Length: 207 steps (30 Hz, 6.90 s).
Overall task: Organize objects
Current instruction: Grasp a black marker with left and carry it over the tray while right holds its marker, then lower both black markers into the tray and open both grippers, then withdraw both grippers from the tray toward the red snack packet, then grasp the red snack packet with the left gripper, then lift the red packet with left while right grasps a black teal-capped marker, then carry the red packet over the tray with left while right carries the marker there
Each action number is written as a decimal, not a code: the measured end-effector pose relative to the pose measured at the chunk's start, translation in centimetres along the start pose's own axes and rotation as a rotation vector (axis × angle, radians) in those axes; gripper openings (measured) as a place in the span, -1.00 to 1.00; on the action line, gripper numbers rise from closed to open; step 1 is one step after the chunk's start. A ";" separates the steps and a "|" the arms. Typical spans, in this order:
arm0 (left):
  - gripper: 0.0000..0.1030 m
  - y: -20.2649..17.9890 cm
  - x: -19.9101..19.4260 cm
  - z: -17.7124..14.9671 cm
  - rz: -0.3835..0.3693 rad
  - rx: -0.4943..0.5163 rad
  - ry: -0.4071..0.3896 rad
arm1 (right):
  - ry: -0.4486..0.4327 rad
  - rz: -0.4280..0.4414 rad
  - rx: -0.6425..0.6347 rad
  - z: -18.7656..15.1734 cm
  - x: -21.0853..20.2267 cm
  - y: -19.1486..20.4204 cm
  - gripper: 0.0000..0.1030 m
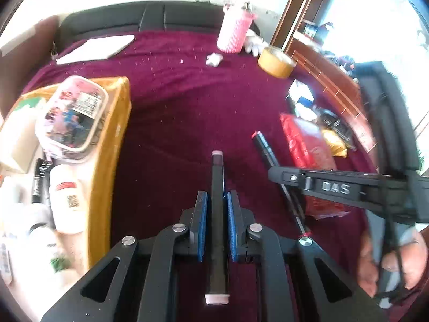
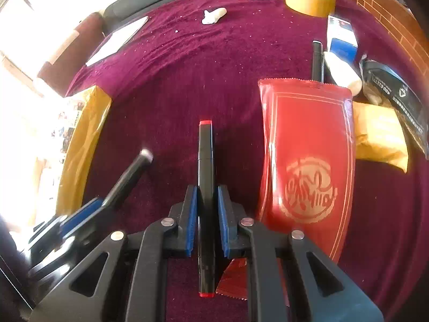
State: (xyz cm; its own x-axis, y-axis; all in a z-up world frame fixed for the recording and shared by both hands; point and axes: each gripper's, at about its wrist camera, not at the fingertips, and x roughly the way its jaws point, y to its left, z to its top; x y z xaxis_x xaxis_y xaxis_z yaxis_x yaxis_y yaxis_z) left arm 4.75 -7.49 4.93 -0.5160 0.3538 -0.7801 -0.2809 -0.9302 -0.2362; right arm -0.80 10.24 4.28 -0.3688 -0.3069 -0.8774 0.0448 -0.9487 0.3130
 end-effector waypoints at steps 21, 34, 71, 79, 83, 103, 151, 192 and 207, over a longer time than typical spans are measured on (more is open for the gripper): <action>-0.77 11.7 -14.4 -5.8 0.180 -0.160 -0.257 | -0.053 0.288 -0.183 -4.5 -8.3 12.0 -0.75; -0.77 16.6 -11.8 -8.7 0.224 -0.223 -0.209 | 0.227 0.331 -0.295 -5.1 0.2 21.2 -0.75; -0.07 16.8 -15.0 -9.3 0.418 -0.228 -0.230 | 0.182 0.250 -0.395 -6.2 2.5 25.4 -0.36; 0.14 13.7 -15.7 -8.8 0.443 -0.165 -0.249 | 0.125 0.268 -0.371 -6.2 0.5 23.8 -0.31; 0.15 12.0 -15.6 -8.4 0.450 -0.133 -0.243 | 0.104 0.280 -0.334 -6.2 -0.9 21.4 -0.30; 0.24 0.8 -9.0 -4.6 0.122 0.088 -0.126 | -0.201 0.036 0.271 -6.6 -10.5 -12.7 -0.10; -0.10 -11.6 9.4 4.2 0.180 0.379 -0.016 | -0.449 0.458 0.446 -2.4 -6.8 -17.4 0.16; 0.34 -2.0 0.3 0.3 0.024 0.074 -0.008 | 0.007 -0.119 0.038 3.7 -2.0 -7.7 -0.77; -0.04 -5.7 6.2 0.2 0.159 0.185 0.027 | 0.014 0.143 0.024 -3.2 -5.2 -10.8 -0.77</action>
State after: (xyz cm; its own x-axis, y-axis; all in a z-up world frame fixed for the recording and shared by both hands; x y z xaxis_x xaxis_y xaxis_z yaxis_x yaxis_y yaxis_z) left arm 3.00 0.04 1.61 -0.5445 0.1992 -0.8148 -0.3425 -0.9395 -0.0008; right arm 3.60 21.84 4.26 -0.3470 -0.4400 -0.8282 0.0741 -0.8932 0.4435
